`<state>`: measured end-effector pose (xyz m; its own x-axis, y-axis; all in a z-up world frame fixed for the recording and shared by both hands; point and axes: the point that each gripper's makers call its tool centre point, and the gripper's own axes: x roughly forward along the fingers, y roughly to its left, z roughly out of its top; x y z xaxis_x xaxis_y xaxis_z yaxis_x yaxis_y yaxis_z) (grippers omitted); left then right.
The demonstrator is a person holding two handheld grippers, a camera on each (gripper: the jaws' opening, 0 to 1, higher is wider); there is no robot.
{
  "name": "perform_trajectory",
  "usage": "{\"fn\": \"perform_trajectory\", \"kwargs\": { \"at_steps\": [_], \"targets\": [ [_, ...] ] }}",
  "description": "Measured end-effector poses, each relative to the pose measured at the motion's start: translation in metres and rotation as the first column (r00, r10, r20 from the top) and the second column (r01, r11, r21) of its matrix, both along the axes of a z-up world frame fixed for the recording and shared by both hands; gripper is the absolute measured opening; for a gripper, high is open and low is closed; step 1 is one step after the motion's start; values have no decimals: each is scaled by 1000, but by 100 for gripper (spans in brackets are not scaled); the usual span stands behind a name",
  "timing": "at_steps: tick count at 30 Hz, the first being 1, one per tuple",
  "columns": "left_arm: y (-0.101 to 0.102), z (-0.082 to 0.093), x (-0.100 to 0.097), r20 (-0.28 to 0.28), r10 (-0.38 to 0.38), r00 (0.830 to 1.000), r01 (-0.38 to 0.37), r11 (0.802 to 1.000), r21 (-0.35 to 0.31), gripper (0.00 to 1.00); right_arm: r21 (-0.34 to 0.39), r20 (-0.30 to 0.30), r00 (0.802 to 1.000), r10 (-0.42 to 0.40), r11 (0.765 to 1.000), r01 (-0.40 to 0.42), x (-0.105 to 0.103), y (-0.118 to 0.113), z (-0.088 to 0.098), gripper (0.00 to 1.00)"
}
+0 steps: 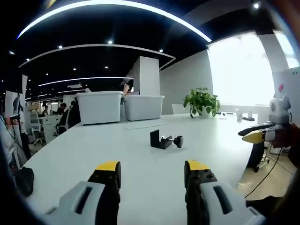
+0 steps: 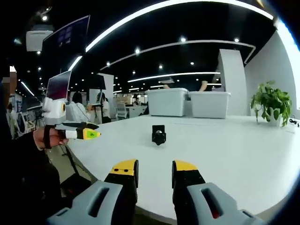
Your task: Clamp the fixed fixture on the desktop, loosen the retaining clip, secure it to the edge of the desk, and tighten the retaining clip.
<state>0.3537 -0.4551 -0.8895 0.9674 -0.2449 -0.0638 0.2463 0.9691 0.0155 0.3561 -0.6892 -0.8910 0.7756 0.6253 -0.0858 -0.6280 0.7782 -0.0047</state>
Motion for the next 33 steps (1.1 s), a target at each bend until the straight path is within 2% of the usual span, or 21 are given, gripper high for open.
{"fn": "perform_trajectory", "kwargs": {
  "at_steps": [5, 11, 16, 22, 26, 28, 33],
  "targets": [
    [-3, -4, 24, -5, -28, 1000, 28, 1000, 8, 54, 2, 3, 1000, 22, 1000, -22, 13, 16, 2, 29],
    [-2, -7, 44, -8, -34, 999, 34, 999, 13, 54, 12, 15, 999, 48, 999, -48, 29, 31, 7, 29],
    [-5, -5, 67, -10, -55, 998, 55, 998, 2, 54, 6, 23, 998, 58, 998, -58, 52, 47, 7, 29],
    [-10, 0, 96, 0, -66, 998, 66, 996, -56, 54, 9, 30, 997, 72, 997, -72, 87, 68, 7, 29],
    [-14, -8, 118, -21, -78, 997, 77, 997, -24, 54, 7, 10, 997, 72, 997, -72, 109, 80, -1, 29],
    [-9, -11, 133, -30, -88, 996, 87, 996, -30, 54, 13, 5, 997, 71, 997, -71, 118, 86, -3, 29],
    [-12, -13, 143, -40, -94, 995, 93, 995, -26, 54, 29, 13, 997, 73, 997, -73, 131, 95, -5, 29]
  ]
}}
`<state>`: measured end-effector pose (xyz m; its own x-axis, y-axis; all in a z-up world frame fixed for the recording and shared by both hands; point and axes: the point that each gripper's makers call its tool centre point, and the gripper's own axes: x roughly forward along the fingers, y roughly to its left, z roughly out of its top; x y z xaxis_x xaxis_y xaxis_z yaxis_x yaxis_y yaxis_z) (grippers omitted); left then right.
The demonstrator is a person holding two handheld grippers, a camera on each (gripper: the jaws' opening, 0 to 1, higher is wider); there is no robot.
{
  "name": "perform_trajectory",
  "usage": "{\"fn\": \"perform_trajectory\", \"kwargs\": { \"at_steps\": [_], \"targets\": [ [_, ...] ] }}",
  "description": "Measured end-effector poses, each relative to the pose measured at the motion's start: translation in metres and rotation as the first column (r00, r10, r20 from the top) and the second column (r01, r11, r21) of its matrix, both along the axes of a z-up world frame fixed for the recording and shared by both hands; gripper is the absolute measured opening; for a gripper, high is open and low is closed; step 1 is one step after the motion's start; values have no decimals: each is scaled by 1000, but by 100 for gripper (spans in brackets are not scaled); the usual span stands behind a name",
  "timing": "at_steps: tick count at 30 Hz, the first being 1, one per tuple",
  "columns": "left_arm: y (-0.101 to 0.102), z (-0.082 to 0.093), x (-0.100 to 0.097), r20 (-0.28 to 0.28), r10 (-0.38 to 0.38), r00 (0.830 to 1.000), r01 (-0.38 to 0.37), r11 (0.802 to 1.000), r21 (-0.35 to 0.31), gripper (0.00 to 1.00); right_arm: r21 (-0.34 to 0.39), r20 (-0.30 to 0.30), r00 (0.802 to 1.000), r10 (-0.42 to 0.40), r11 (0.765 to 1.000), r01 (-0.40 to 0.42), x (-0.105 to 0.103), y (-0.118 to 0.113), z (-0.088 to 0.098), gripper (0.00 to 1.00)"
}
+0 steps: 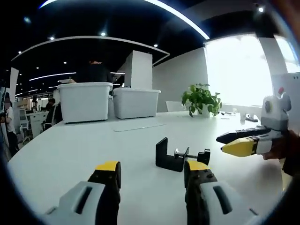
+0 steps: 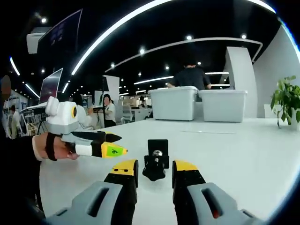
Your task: Clamp the fixed fixture on the desktop, loosen the retaining clip, secure it to the edge of the desk, and tighten the retaining clip.
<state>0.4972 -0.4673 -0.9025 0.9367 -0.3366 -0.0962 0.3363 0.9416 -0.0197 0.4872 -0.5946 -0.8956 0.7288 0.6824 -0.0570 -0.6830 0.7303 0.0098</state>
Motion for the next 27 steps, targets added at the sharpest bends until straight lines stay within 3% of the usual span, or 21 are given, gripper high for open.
{"fn": "perform_trajectory", "kwargs": {
  "at_steps": [2, 7, 10, 13, 19, 27],
  "targets": [
    [1, 0, 4, 1, -1, 1000, 1, 1000, 5, 54, 1, -2, 1000, -2, 1000, 2, 2, 1, -2, 29],
    [5, -3, 42, -12, 17, 1000, -17, 1000, -19, 53, 32, -2, 1000, -15, 999, 15, 8, -1, -2, 29],
    [0, -5, 42, 2, 21, 1000, -21, 1000, -17, 51, 50, 36, 999, -20, 999, 18, 12, 0, 5, 29],
    [0, -2, 61, 27, 23, 999, -23, 999, -23, 51, 48, 37, 999, -17, 999, 15, 16, 1, 3, 29],
    [-27, -1, 66, 48, -32, 998, 32, 999, -8, 51, 89, 4, 1000, -21, 996, 21, 19, -6, 1, 28],
    [-28, -5, 81, 52, -24, 998, 25, 999, -28, 49, 94, 14, 1000, -17, 995, 16, 17, -5, 2, 27]
  ]
}}
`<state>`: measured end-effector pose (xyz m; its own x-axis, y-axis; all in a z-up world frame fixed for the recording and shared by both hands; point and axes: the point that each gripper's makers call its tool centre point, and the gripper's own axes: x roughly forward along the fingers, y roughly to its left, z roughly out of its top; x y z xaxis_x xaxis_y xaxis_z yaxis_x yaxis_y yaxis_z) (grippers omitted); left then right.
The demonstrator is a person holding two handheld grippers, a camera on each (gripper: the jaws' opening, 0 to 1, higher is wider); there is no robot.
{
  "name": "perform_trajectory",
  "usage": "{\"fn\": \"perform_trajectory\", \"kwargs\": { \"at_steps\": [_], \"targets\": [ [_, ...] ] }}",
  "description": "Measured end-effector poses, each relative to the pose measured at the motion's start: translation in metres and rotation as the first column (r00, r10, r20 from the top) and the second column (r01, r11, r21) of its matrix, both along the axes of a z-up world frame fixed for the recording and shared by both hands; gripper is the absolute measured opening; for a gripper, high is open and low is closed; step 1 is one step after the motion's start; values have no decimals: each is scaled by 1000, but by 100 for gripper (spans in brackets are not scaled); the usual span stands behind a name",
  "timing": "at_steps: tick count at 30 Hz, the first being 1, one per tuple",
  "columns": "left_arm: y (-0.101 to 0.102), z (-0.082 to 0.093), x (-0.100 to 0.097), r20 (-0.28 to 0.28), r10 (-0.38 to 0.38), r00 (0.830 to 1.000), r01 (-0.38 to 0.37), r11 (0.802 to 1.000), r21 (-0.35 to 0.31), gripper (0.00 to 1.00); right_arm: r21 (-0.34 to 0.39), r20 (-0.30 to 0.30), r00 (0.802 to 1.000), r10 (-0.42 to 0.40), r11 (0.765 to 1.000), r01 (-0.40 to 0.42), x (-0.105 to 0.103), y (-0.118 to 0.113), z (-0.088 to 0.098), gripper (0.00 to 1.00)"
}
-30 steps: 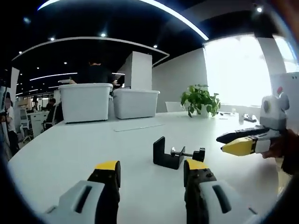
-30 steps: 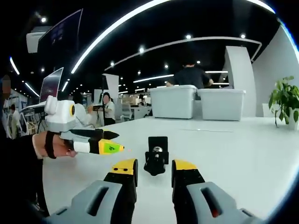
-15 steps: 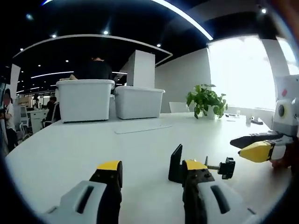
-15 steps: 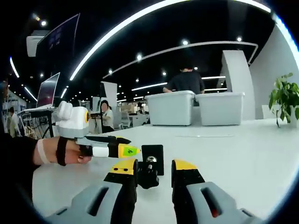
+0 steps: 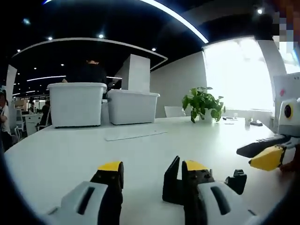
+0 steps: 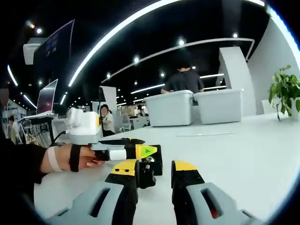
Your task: Clamp the fixed fixture on the desktop, loosen the retaining clip, secure it to the edge of the desk, and tighten the retaining clip.
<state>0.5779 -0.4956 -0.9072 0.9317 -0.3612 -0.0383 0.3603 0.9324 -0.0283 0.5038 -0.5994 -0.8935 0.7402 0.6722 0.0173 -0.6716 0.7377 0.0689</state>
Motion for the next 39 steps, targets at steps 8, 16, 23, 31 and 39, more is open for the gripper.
{"fn": "perform_trajectory", "kwargs": {
  "at_steps": [8, 16, 23, 31, 39],
  "targets": [
    [1, -10, -5, -25, 2, 1000, -2, 999, 34, 49, -34, 9, 1000, 14, 999, -13, -2, 4, -3, 27],
    [-15, -10, -11, -26, -67, 997, 68, 997, 42, 29, -49, 5, 1000, 14, 999, -14, -2, 5, -6, 28],
    [-23, -10, -15, -26, -111, 993, 112, 993, 38, 17, -27, -52, 998, 38, 999, -40, -1, 6, -12, 28],
    [-22, -9, -15, -23, -119, 993, 120, 991, 54, 10, 75, -183, 979, 91, 994, -78, -1, 10, -17, 33],
    [-18, -11, -14, -43, -105, 993, 107, 994, 28, 9, 64, -267, 961, 67, 997, -52, 12, 9, -28, 33]
  ]
}}
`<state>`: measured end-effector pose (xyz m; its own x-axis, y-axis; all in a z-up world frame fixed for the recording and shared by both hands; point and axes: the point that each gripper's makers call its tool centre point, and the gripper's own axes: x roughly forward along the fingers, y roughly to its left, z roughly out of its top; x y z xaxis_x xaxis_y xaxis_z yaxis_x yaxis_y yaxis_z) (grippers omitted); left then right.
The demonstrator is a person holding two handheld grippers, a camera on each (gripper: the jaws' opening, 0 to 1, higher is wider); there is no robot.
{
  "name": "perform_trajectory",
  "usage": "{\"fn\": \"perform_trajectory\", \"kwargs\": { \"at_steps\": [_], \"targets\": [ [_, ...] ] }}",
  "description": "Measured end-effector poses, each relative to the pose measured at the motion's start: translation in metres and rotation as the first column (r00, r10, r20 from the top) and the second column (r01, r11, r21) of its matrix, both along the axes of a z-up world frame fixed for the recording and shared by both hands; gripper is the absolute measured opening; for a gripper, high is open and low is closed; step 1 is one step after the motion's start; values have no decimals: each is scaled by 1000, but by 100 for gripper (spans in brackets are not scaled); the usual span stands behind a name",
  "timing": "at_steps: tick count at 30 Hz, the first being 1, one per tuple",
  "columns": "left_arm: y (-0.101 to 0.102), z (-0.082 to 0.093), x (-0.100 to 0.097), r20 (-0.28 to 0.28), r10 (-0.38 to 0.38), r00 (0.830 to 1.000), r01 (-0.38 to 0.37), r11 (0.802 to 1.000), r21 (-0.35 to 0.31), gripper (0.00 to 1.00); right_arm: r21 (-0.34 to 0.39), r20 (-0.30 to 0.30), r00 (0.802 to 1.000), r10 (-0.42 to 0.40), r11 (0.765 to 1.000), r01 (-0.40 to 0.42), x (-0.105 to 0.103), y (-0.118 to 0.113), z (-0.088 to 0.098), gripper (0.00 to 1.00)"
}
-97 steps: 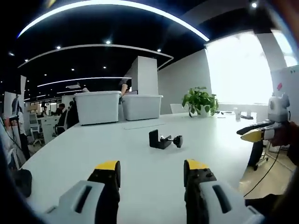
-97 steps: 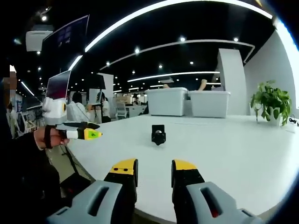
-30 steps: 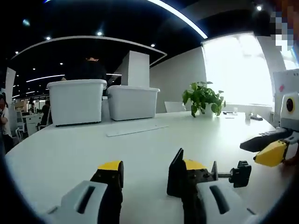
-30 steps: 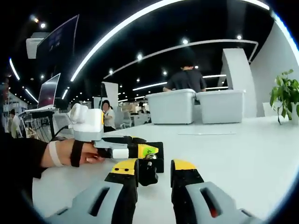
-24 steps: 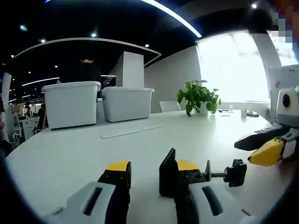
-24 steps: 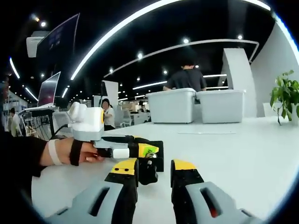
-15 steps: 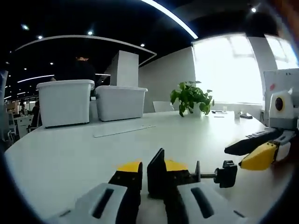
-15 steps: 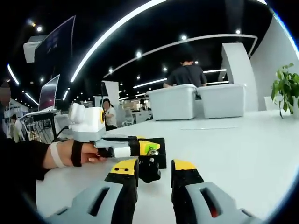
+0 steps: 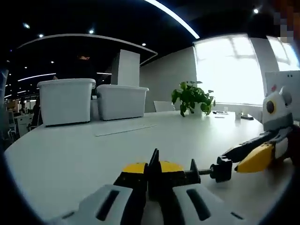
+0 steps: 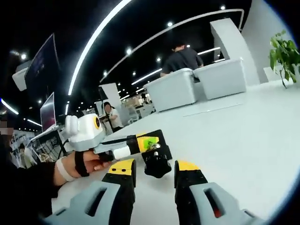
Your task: Clamp the fixed fixture on the desktop, loosen the retaining clip, secure it to the edge of the desk, and tighten the retaining clip.
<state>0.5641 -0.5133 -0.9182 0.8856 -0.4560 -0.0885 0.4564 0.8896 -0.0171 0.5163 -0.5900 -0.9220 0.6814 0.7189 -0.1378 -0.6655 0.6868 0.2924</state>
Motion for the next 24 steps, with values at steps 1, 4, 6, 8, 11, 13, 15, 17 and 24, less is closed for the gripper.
{"fn": "perform_trajectory", "kwargs": {
  "at_steps": [1, 4, 6, 8, 11, 13, 15, 17, 24],
  "targets": [
    [0, -1, 0, -1, 1, 1000, -1, 1000, 3, 9, -2, -17, 1000, -4, 1000, 4, 1, 0, -2, 33],
    [0, -2, 0, 1, 3, 1000, -3, 1000, 18, 9, 7, -35, 999, -6, 1000, 7, 6, 3, -3, 28],
    [-1, -2, 0, 3, 2, 1000, -2, 1000, 26, 9, 8, -87, 996, -2, 1000, 3, 7, 8, -9, 26],
    [-1, -2, 0, 6, 0, 1000, 0, 1000, 31, 8, 21, -116, 993, 1, 1000, 2, 9, 11, -12, 26],
    [0, -2, 0, 10, 1, 1000, -1, 999, 37, 7, 29, -117, 993, -9, 999, 12, 10, 10, -11, 25],
    [1, -2, 1, 8, 4, 1000, -5, 999, 32, 7, 26, -100, 995, -3, 1000, 6, 12, 10, -10, 25],
    [1, -2, 0, 4, 7, 1000, -7, 1000, 27, 7, 22, -91, 996, -4, 1000, 6, 13, 10, -10, 24],
    [2, -2, 1, -2, 12, 1000, -12, 1000, 19, 7, -62, 14, 1000, 16, 998, -16, 13, 11, -8, 23],
    [4, -3, 1, -14, 19, 1000, -19, 1000, 5, 6, -382, 370, 915, 163, 924, -10, 11, 16, -1, 23]
  ]
}}
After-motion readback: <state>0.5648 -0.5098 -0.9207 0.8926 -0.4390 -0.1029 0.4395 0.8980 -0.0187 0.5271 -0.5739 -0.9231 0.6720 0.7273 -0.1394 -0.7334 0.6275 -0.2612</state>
